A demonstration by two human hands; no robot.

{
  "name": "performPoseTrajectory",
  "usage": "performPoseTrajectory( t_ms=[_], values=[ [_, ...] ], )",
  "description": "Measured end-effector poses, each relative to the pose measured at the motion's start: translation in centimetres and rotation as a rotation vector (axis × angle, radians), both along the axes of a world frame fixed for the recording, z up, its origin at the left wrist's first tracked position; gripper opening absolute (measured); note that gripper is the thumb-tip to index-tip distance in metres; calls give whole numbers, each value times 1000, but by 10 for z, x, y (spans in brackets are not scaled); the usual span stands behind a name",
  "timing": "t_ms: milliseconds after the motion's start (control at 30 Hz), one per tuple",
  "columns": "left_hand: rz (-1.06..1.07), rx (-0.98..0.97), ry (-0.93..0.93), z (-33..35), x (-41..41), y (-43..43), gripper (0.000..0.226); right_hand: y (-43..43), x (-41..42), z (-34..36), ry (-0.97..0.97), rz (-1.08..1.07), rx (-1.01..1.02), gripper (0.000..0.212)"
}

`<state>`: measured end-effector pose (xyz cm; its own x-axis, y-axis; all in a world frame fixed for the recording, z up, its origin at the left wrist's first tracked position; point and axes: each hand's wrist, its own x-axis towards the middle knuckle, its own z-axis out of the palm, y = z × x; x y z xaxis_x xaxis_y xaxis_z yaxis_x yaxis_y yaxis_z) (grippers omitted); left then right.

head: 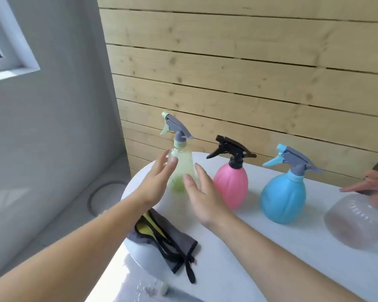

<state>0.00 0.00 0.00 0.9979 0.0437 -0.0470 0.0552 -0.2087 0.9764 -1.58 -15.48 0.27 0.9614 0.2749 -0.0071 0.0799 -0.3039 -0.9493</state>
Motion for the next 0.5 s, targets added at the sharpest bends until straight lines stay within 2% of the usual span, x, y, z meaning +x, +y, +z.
performPoseTrajectory(
  t_ms=[100,167,233,333,500],
  values=[
    [-17,-13,-58,-17,10,2,93,6,10,-17,-12,-39,-27,60],
    [-27,-21,-66,-26,18,4,98,10,16,-20,-12,-53,13,57],
    [-12,-27,-76,-25,14,1,92,13,16,-25,-4,-74,30,57],
    [32,37,-120,-17,5,-2,67,13,9,-23,1,-89,58,60],
    [64,-6,-204,5,-31,-3,50,6,-28,-3,-72,-39,112,58]
  ],
)
